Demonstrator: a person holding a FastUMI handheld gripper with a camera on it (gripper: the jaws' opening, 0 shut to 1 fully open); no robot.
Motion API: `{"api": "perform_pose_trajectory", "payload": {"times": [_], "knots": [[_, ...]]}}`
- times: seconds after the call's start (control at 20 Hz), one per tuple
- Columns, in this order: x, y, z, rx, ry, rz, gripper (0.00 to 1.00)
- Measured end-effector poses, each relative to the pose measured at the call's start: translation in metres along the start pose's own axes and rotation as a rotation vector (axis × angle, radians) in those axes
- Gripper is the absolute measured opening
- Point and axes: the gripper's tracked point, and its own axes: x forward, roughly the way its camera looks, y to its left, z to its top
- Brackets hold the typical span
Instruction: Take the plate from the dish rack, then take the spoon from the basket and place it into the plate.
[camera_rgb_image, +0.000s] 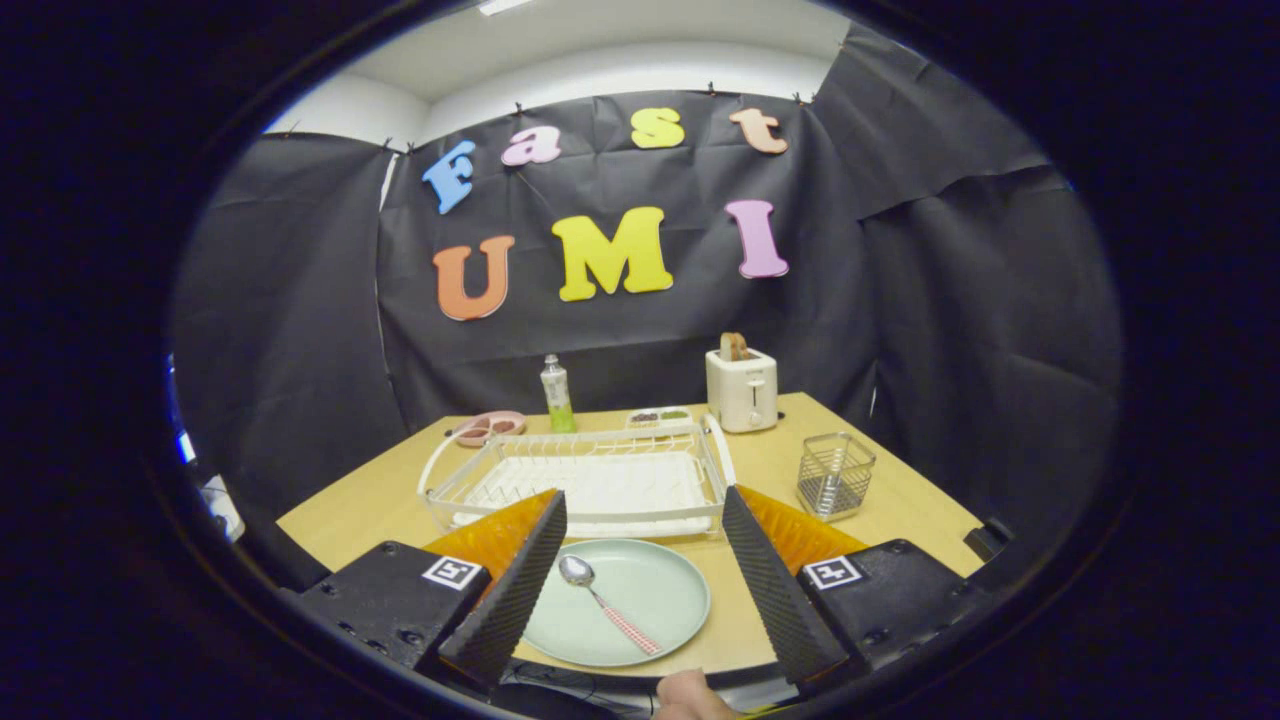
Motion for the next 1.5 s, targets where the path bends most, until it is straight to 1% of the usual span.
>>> {"api": "perform_pose_trajectory", "payload": {"times": [0.35,0.55,0.8,1.05,1.35,1.5], "knots": [[-0.071,-0.025,0.055,-0.015,-0.167,-0.068,1.0],[-0.092,-0.034,0.066,-0.023,-0.208,-0.082,1.0],[-0.097,-0.045,0.064,-0.008,-0.197,-0.102,1.0],[-0.09,-0.051,0.059,0.014,-0.184,-0.104,1.0],[-0.08,-0.047,0.049,0.038,-0.149,-0.077,1.0],[-0.078,-0.045,0.049,0.052,-0.151,-0.064,1.0]]}}
